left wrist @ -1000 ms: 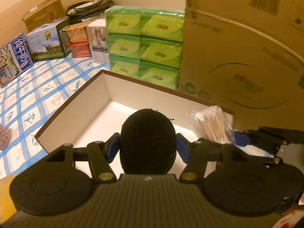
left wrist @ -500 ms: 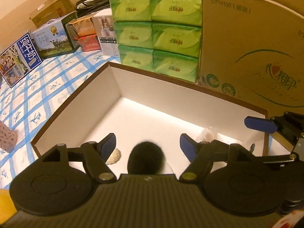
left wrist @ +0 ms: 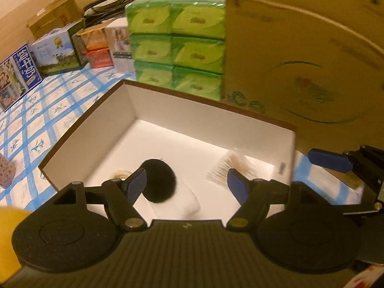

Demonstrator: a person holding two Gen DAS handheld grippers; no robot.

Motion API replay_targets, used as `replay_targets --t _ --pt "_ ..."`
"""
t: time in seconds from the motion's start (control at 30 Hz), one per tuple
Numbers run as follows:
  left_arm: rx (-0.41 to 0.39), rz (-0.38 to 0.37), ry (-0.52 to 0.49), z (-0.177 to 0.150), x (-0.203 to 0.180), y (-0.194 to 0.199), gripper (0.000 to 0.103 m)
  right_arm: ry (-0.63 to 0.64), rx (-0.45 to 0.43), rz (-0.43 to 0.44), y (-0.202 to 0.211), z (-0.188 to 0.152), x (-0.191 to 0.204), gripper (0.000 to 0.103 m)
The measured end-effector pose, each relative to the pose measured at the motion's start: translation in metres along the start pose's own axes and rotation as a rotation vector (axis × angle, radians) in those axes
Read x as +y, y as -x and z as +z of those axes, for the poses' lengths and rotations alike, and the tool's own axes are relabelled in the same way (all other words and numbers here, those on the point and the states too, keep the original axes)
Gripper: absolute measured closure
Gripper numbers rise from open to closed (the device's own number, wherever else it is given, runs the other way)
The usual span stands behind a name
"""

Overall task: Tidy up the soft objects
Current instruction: 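Open the right gripper to drop the cotton swab bag into the white box, then move both tools back from the box to the pile of soft items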

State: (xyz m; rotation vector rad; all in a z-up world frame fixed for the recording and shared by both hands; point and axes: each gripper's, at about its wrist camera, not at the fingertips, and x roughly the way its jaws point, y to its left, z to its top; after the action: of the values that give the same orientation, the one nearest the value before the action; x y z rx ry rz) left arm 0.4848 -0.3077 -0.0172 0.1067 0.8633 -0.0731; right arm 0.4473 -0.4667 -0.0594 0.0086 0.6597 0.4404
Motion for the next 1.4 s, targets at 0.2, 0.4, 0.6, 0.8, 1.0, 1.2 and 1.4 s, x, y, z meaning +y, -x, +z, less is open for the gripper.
replay_targets --t 0.2,0.4,0.6,0.8,1.0,1.2,1.4 --pt "-0.03 -0.069 -0.005 -0.024 -0.001 0.053 0.031 -0.04 -0.037 -0.021 0.055 -0.015 0.02 0.036" --pt "-0.058 -0.126 -0.014 -0.055 0.008 0.109 0.031 -0.098 -0.068 -0.048 0.112 -0.036 0.047 0.036" --pt "-0.076 -0.162 -0.04 -0.097 0.026 0.163 0.031 -0.15 -0.1 -0.049 0.163 -0.055 0.085 0.036" --pt "-0.088 -0.163 -0.053 -0.143 0.052 0.209 0.031 -0.18 -0.128 -0.037 0.202 -0.069 0.13 0.036" --pt "-0.098 -0.158 -0.042 -0.182 0.084 0.247 0.031 -0.19 -0.138 -0.032 0.234 -0.084 0.174 0.036" --pt "-0.116 -0.157 -0.032 -0.219 0.115 0.277 0.031 -0.186 -0.133 -0.012 0.253 -0.1 0.214 0.036" --pt "-0.138 -0.138 0.01 -0.255 0.152 0.297 0.031 -0.179 -0.107 0.022 0.253 -0.114 0.246 0.036"
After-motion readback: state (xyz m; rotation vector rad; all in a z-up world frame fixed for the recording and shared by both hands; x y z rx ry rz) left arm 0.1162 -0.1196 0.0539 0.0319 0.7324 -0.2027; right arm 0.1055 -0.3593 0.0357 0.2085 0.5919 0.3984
